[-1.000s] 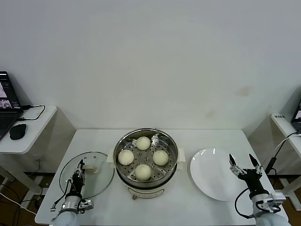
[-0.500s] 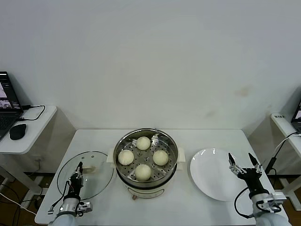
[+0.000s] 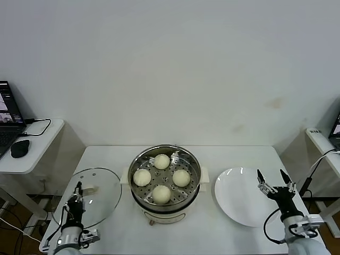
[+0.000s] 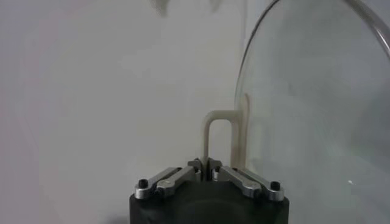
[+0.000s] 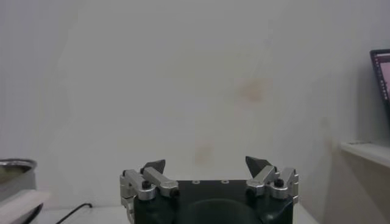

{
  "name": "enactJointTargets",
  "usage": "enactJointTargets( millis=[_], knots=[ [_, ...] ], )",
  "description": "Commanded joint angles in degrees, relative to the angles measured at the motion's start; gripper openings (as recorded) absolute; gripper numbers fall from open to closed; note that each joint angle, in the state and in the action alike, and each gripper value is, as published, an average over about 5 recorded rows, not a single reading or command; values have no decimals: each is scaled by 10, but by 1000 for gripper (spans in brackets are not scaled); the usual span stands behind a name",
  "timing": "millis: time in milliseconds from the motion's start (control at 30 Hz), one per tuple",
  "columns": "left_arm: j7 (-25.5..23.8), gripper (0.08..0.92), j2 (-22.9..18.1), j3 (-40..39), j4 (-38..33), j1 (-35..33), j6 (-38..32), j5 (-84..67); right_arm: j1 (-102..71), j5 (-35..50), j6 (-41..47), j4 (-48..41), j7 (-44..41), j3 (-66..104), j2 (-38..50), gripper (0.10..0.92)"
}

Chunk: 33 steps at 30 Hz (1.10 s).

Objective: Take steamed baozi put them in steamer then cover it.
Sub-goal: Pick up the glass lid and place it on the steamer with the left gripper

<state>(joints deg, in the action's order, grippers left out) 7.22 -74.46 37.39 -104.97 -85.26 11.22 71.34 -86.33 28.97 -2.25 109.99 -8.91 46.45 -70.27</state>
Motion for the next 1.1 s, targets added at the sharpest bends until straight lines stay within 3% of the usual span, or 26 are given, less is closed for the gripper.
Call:
enactJointTargets(
  millis=[33, 300, 600, 833, 1100],
  knots=[
    [-93, 133, -4, 74, -132, -8, 35, 17, -2, 0, 3, 7, 2, -5, -2, 823],
    [-155, 133, 23, 84, -164, 30, 51, 39, -4, 0, 1, 8, 2, -5, -5, 823],
    [-251, 133, 33, 1, -238, 30, 55, 38, 9, -5, 6, 2, 1, -5, -9, 823],
    [-250, 133, 29, -122, -261, 79, 124, 107, 13, -22, 5, -4, 0, -5, -23, 823],
    [-242, 133, -35, -235, -216, 120, 155, 167, 17, -39, 7, -9, 0, -6, -34, 822]
  ],
)
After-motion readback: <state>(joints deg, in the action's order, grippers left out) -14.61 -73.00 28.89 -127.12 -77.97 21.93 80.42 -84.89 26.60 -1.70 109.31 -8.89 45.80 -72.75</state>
